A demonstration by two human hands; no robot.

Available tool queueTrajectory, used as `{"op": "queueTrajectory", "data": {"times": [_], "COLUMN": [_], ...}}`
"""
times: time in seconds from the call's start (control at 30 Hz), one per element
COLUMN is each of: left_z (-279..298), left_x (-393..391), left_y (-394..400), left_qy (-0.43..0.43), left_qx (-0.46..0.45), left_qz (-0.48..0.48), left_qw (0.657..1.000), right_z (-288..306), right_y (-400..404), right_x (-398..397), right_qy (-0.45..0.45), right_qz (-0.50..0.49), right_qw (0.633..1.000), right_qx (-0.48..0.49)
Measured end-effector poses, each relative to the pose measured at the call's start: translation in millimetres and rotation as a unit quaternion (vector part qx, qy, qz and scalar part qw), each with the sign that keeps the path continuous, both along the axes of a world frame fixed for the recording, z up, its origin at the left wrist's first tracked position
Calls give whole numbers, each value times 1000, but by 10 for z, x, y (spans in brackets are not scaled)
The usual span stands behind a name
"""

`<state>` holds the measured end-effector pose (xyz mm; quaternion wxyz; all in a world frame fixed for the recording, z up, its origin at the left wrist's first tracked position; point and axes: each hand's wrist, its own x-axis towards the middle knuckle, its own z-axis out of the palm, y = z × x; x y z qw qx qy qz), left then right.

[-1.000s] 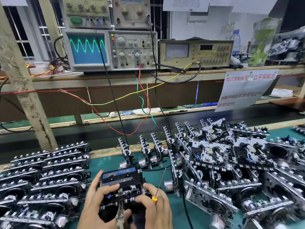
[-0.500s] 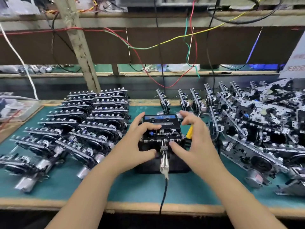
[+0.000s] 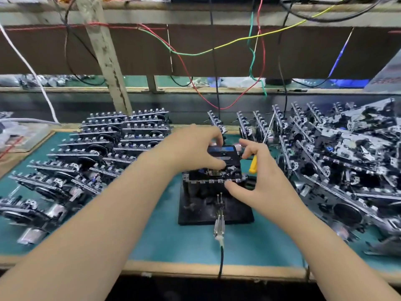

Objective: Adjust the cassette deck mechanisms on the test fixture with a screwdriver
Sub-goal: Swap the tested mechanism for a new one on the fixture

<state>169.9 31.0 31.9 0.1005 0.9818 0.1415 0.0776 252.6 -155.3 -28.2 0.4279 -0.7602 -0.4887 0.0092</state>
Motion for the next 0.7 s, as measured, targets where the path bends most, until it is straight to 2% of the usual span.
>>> {"op": "queueTrajectory", "data": {"times": [0.1, 0.17, 0.23, 0.3, 0.37, 0.43, 0.5, 0.57, 0.6, 0.67, 0.7], "left_z": [111, 131, 102, 32, -110, -273, -421, -519, -559, -657, -721], "left_x": [44, -31, -145, -280, -436, -616, -807, -1038, -1162, -1390, -1473], "left_y": [73, 125, 168, 153, 75, -87, -254, -406, -455, -544, -604], "left_qy": [15, -29, -125, -245, -333, -365, -376, -364, -343, -272, -221], "left_qx": [76, 40, -56, -168, -305, -426, -453, -412, -359, -195, -128], "left_qz": [-33, -36, -13, 43, 94, 136, 160, 169, 174, 178, 180], "left_qw": [996, 998, 990, 954, 887, 817, 792, 818, 851, 925, 950], "right_z": [-29, -39, -49, -48, -22, 51, 184, 317, 382, 511, 564], "right_y": [-28, -47, -53, -30, 22, 87, 129, 138, 134, 130, 130], "right_x": [-6, -13, -12, -26, -41, -36, -20, 23, 44, 82, 102], "right_qy": [-3, -18, -48, -72, -106, -124, -127, -106, -76, -7, 27], "right_qz": [-18, -24, -2, 34, 46, 44, 56, 75, 76, 64, 55], "right_qw": [1000, 999, 998, 997, 992, 990, 987, 989, 993, 998, 998], "right_qx": [7, 23, 27, -4, -44, -58, -75, -68, -46, 3, 28]}}
